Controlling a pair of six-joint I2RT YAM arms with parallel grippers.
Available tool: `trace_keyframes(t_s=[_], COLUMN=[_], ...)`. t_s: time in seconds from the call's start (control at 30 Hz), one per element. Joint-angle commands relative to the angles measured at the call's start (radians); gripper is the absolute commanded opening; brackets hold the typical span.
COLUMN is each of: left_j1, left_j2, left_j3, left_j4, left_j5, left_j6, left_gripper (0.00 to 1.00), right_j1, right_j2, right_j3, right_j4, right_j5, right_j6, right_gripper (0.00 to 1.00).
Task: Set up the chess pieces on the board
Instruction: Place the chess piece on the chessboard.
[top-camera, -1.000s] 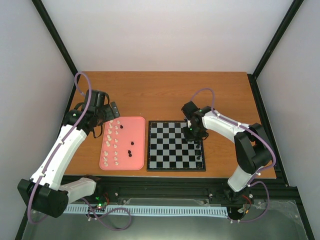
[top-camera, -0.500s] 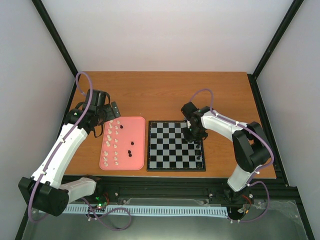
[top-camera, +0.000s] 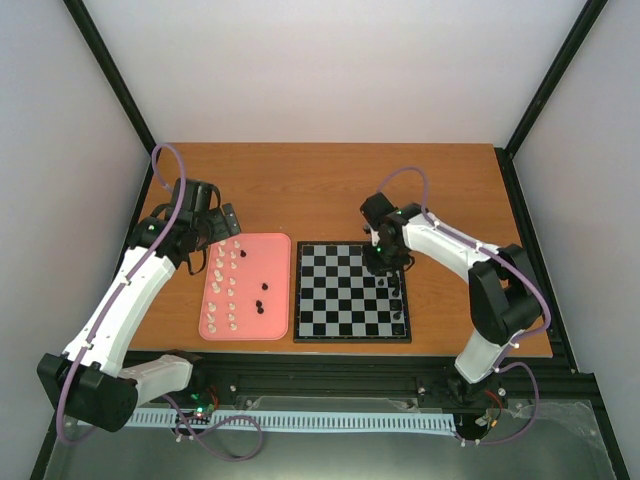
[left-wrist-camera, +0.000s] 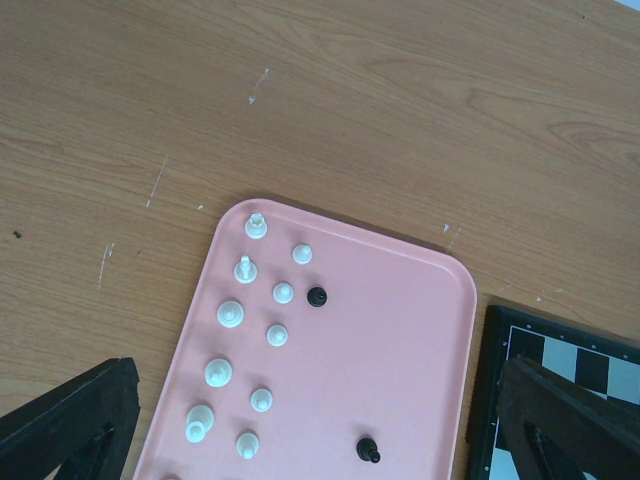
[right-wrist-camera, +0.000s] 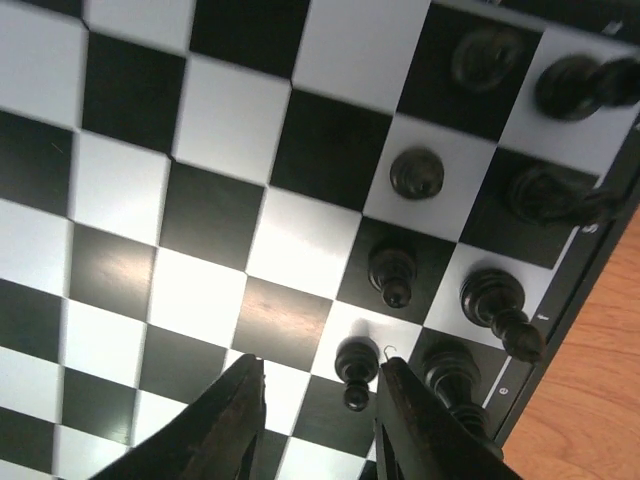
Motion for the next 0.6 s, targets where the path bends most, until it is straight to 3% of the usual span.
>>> trace_keyframes(t_s=[0.0,0.27,0.57], left_j1=[0.004,0.004,0.004], left_j2=[0.000,0.002,-0.019], left_j3=[0.003,0.035,0.084], left_j4=[0.016,0.011,-0.027], left_j5=[0.005,0.002,-0.041], left_j6=[0.010,0.006,0.020], left_gripper=[1.00,1.00,1.00], right_j1=[0.015,0.185,0.388], right_j2=[-0.033,0.123,0.454], right_j3=[0.118,0.369,0.706], right_j4=[-0.064,-0.095,-0.093], right_j5=[0.021,0.006,-0.077], right_j6=[-0.018,-0.020,-0.041], right_gripper=[0.40,0.54,0.54])
